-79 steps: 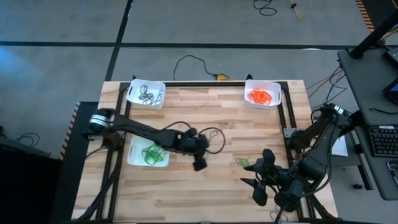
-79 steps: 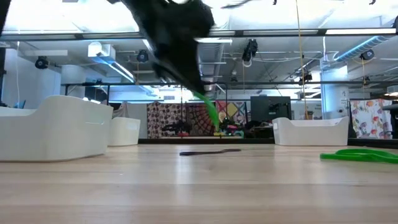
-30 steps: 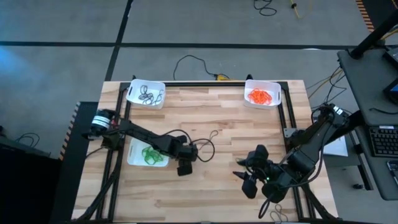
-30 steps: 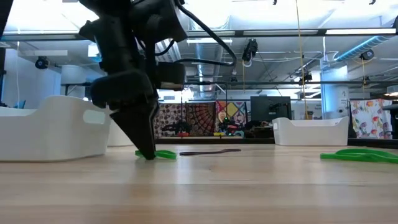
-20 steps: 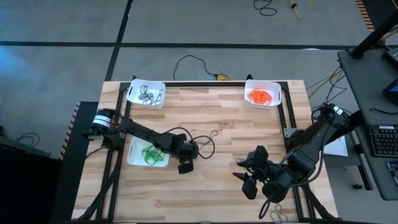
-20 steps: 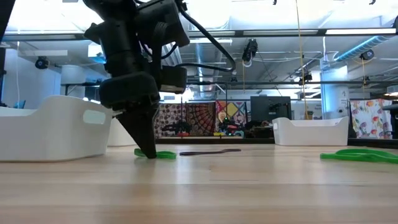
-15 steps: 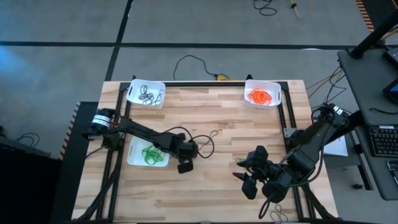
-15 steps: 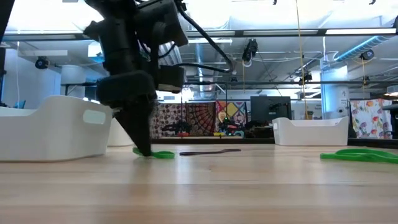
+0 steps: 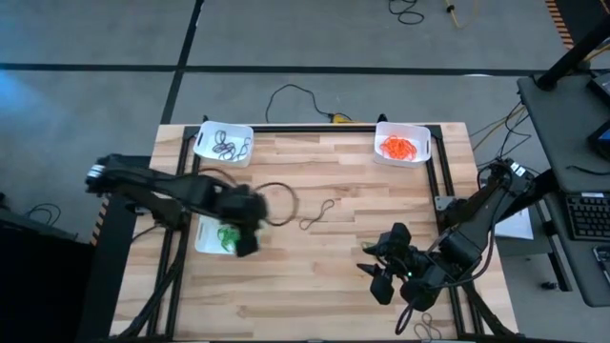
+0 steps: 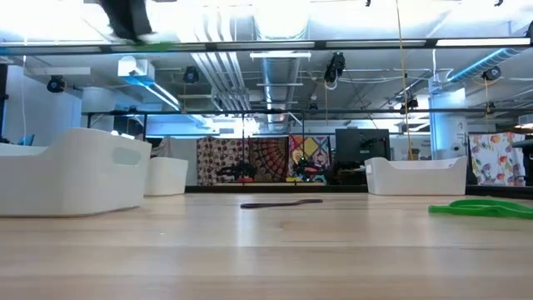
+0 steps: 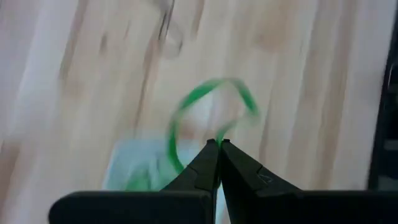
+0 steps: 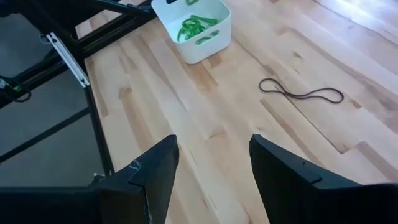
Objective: Sort rubber bands into baskets
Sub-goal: Put the green rubber band into the bottom white bin
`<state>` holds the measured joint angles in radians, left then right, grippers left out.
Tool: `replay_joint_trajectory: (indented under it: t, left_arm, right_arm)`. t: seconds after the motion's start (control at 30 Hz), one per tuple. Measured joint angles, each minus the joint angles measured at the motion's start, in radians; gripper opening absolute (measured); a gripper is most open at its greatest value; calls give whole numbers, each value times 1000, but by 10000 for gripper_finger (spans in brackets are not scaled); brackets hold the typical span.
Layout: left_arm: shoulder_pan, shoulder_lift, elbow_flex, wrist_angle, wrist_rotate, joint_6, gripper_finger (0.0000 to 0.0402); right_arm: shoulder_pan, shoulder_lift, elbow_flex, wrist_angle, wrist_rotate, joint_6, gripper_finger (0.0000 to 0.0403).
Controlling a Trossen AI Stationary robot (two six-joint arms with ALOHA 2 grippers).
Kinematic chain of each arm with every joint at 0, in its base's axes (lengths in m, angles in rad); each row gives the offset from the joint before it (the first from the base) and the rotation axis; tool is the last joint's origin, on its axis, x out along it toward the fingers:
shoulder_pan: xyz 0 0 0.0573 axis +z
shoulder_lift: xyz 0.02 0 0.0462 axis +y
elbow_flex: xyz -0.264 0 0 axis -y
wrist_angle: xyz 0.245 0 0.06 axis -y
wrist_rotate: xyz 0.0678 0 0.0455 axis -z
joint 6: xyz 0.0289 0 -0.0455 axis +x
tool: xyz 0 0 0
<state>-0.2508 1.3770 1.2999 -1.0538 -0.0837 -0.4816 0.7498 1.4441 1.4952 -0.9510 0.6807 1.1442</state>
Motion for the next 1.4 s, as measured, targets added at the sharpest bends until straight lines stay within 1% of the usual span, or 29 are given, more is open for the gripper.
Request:
replay_joint_trajectory:
  t: [0.07,0.13,0.17,0.23,0.33,0.4,0.53,0.57,0.63,0.7,0.8,0.9,1.0,1.1,1.2,1.3,1.4]
  left_arm:
    - [-27,-73,-20,-112,-6,-100,0]
    - [-54,-151,-58,-204,-32,-205,0]
    - [-63,-187,-91,-227,-37,-250,0]
    - [-69,-252,-172,-223,-37,-333,0]
    - [-68,-318,-322,-139,-29,-407,0]
    - [-67,-333,-425,-64,-6,-436,0]
    - [-67,-314,-599,103,49,-480,0]
    - [-67,-301,-633,148,48,-484,0]
    - [-67,-270,-687,197,49,-493,0]
    - [-67,-239,-713,208,58,-496,0]
    - [-67,-206,-725,212,70,-492,1]
    - [-67,-193,-724,212,87,-484,16]
    - [-67,-189,-711,196,128,-479,50]
    - [-67,-193,-671,130,173,-477,96]
    - [-72,-199,-573,2,169,-462,144]
    - [-92,-200,-437,-156,109,-453,189]
    - [-111,-200,-299,-223,33,-452,231]
  right_arm:
    - [-2,0,-7,1,0,-2,192]
    - [-8,0,-15,0,0,-9,192]
    - [-12,0,-18,1,0,-15,192]
    - [-20,0,-25,0,1,-24,192]
    - [-30,0,-30,1,1,-26,192]
    - [-31,0,-30,2,1,-26,192]
    - [-31,0,-30,7,1,-10,192]
    - [-31,0,-30,7,1,-9,192]
    - [-31,0,-30,8,1,-10,192]
    - [-31,0,-30,8,1,-10,192]
    - [-32,0,-30,10,15,-9,192]
    - [-33,0,-30,10,50,14,192]
    - [-37,0,-30,10,53,16,192]
    - [-42,0,-30,7,53,10,192]
    - [-42,0,-30,-5,53,8,192]
    - [-46,0,-30,-19,53,7,192]
    - [-46,-3,-30,-20,53,-21,192]
